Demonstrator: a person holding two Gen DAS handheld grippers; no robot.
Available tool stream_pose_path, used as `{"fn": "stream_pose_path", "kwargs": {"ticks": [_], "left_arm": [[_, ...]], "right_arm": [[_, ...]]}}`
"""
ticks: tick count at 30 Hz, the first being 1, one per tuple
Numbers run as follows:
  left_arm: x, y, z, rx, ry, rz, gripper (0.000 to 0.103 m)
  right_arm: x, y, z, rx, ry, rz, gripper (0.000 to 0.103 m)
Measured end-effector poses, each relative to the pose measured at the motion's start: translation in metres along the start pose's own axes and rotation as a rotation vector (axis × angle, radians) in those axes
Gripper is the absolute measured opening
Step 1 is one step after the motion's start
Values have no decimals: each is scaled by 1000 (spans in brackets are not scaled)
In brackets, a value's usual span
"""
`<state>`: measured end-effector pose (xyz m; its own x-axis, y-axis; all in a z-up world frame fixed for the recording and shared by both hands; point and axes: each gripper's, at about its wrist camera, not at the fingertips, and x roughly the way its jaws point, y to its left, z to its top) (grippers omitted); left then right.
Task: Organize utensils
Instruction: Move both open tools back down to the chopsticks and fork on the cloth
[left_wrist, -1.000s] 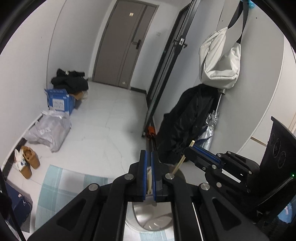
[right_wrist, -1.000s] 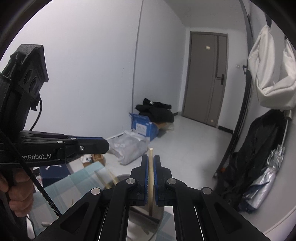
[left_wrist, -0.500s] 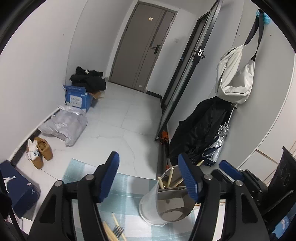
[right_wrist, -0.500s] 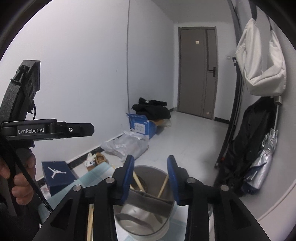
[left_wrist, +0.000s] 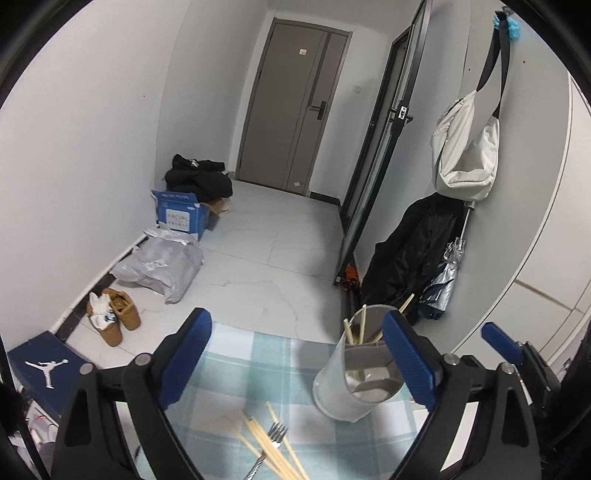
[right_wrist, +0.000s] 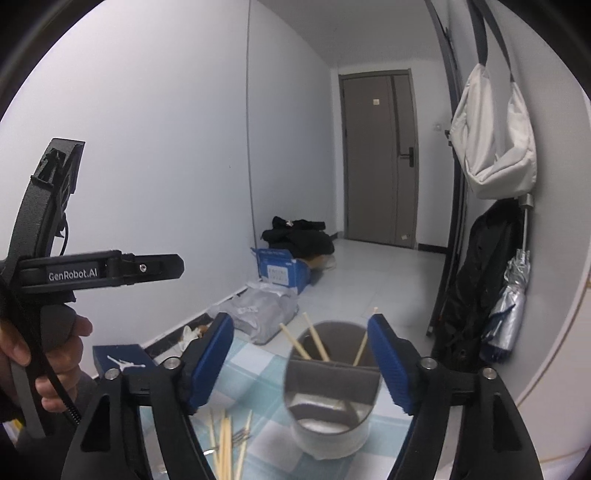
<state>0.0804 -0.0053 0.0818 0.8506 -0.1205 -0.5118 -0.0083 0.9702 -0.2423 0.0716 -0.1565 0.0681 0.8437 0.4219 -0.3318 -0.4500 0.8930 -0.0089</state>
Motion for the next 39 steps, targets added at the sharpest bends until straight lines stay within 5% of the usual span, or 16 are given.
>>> {"fn": "stream_pose_path", "kwargs": {"ticks": [10,20,39], "left_arm": [[-19,17,-24,15,-39,86,99],[-23,29,-54,59,-44,104,102],[37,77,-111,-33,179,88,102]], "right_arm": [[-23,33,-26,2,-37,-46,85],[-18,53,-60,48,34,-25,88],[37,55,-134,143,335,-16,88]]}}
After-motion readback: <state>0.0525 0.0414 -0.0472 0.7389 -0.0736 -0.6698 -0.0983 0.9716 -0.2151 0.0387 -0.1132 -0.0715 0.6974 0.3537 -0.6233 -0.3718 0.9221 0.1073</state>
